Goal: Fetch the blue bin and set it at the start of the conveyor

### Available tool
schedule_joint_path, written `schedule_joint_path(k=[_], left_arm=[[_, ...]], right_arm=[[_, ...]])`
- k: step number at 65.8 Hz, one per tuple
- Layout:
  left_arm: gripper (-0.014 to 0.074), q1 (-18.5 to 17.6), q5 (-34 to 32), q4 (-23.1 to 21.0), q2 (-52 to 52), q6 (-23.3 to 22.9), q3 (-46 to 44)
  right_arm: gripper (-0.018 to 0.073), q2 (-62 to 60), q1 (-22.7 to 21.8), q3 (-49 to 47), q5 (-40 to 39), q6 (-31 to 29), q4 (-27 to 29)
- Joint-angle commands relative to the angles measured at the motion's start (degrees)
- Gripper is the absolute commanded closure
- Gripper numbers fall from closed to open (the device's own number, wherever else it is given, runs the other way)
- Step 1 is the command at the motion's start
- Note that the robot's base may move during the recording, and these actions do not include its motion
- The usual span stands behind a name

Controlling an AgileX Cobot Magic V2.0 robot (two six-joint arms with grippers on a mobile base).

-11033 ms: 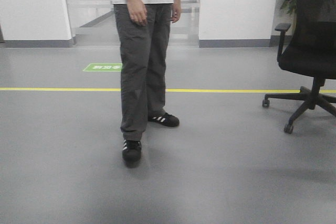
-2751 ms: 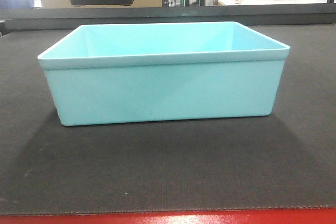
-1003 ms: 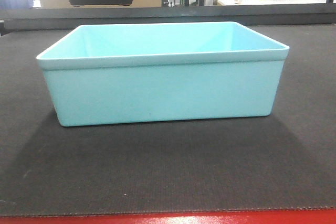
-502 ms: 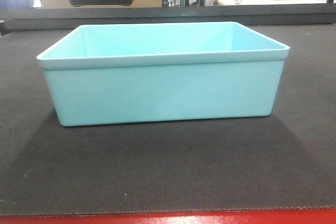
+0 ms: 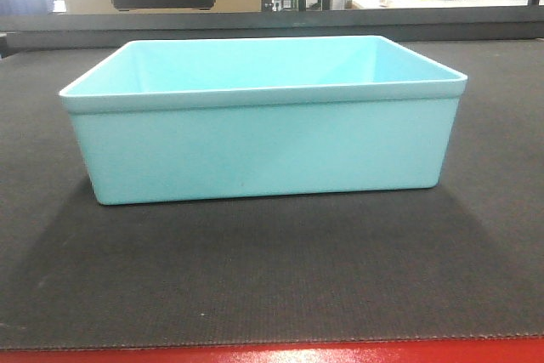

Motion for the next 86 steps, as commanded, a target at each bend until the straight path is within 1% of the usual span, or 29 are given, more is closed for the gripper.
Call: schedule_joint_path(k=[1,4,9,18,26,30,32,34,86], left_arm=[[0.0707,-0.2,-0.9,-0.4,-0.3,0.3,-0.1],[0.0707,-0.2,-0.9,-0.4,-0.3,0.3,-0.1],[0.0707,-0.2,-0.9,-0.4,-0.3,0.3,-0.1],[0.0707,-0.2,-0.9,-0.4,-0.3,0.3,-0.1],[0.0707,-0.2,-0.9,-0.4,-0.3,0.3,-0.1],[0.0707,-0.2,-0.9,-0.4,-0.3,0.3,-0.1],[0.0707,-0.2,-0.9,-0.4,-0.3,0.3,-0.1],[0.0707,-0.2,-0.9,-0.4,-0.3,0.3,-0.1],[0.0707,-0.2,-0.9,-0.4,-0.3,0.3,-0.1]], right_arm=[[0.0721,-1.7,-3.4,2.3,-1.7,-2.9,3.4],[0.0721,-3.2,-5.0,4.4,-2.8,-2.9,4.7],[0.0721,-6.1,-6.5,8.1,-3.8,-2.9,6.6],[0.0721,-12.8,-6.6,17.2,-7.1,-2.9,6.6],[0.0721,-18.1,-6.6,22.7,-9.0,-2.9,6.6],[0.0721,-18.1,-6.5,22.7,-10.6,-2.9,6.2],[0.0721,-18.1,-6.4,22.7,-9.0,-2.9,5.7],[0.0721,-18.1,-6.2,22.7,-9.0,-2.9,5.2],[0.0721,-18.1,-6.1,22.7,-9.7,-2.9,5.2]])
